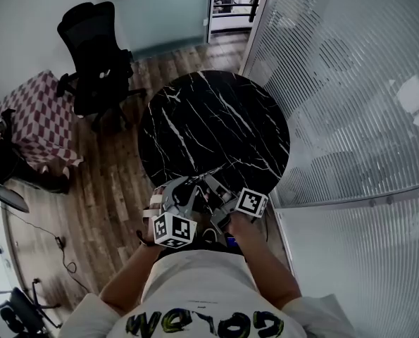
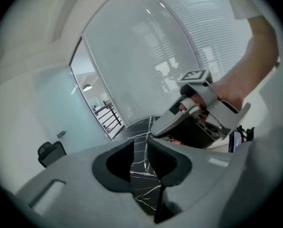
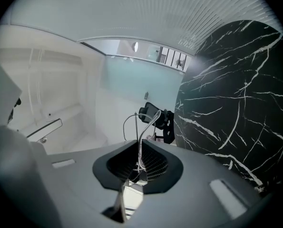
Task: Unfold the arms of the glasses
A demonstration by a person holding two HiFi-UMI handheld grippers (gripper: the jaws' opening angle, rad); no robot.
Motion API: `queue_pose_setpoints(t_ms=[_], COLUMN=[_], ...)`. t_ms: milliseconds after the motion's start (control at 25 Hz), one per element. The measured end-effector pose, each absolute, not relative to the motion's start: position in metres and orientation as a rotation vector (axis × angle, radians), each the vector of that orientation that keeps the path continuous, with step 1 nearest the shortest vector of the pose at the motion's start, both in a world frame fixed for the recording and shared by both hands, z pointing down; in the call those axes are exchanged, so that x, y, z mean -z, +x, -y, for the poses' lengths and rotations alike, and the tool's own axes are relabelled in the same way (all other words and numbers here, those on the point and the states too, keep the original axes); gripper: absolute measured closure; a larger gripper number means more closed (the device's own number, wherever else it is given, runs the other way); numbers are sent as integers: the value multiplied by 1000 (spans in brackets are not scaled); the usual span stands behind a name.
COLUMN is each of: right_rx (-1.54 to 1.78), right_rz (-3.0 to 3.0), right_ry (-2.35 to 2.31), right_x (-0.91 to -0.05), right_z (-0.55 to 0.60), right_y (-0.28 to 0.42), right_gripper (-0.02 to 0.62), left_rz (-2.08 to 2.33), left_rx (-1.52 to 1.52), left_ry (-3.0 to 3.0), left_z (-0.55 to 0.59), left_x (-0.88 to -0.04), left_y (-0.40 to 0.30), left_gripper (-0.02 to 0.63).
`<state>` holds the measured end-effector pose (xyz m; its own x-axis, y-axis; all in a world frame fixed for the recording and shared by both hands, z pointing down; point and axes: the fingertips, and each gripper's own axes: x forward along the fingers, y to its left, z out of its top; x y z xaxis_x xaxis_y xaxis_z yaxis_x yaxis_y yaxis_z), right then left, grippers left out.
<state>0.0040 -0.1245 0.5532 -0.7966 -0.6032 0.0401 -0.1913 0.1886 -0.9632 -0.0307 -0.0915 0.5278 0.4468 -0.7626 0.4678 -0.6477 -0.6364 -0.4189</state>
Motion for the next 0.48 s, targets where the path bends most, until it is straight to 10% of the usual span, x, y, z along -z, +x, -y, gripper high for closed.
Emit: queue_pose_setpoints(t_ms=[480], right_rx=[1637], right_rz=[-2077], right_ry=[-719], right_x=[-556], right_z=[125], right_y=[13], right_gripper=[575], left_rz=[-985], left_rx=[1050], left_ry=[-2845], left_z=[92], left_x=[-546], left_y=[-16], left_gripper=[515])
